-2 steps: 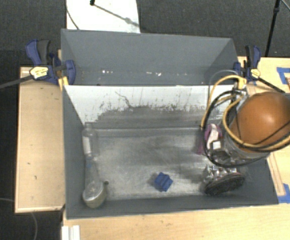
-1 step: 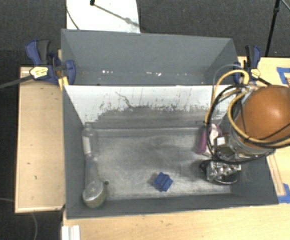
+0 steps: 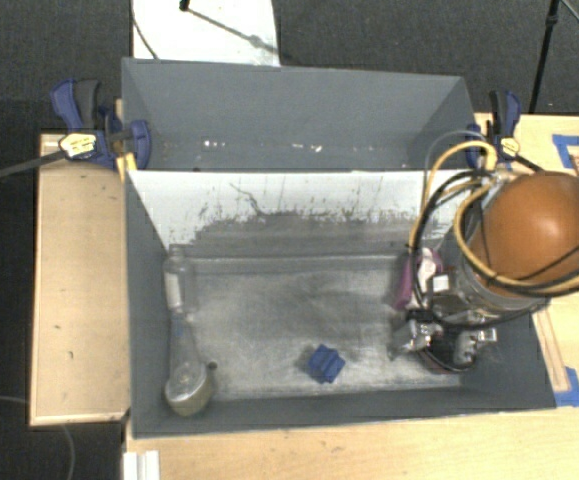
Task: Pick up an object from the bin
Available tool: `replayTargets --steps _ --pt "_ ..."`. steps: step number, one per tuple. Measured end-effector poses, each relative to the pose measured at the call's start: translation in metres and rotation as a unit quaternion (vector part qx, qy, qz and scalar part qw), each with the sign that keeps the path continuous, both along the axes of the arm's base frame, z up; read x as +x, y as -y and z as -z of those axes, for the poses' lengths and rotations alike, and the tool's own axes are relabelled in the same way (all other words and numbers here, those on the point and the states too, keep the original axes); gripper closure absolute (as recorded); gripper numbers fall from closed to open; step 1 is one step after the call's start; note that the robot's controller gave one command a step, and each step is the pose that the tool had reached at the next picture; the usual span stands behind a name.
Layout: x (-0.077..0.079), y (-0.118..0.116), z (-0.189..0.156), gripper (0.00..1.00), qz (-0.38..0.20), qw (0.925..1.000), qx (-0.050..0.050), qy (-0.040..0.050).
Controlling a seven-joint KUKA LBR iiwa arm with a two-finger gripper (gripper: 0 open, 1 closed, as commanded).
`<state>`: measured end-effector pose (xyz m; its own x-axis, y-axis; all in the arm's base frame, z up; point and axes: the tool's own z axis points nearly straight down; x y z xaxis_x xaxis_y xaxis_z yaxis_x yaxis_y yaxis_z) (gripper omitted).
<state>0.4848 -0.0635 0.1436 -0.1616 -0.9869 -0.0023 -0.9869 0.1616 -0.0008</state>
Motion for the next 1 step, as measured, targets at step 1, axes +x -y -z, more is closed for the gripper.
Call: replayTargets --steps 1 --pt "0.0246 0.0181 0.0503 0.00 -0.056 0.9984 -0.005 0.0003"
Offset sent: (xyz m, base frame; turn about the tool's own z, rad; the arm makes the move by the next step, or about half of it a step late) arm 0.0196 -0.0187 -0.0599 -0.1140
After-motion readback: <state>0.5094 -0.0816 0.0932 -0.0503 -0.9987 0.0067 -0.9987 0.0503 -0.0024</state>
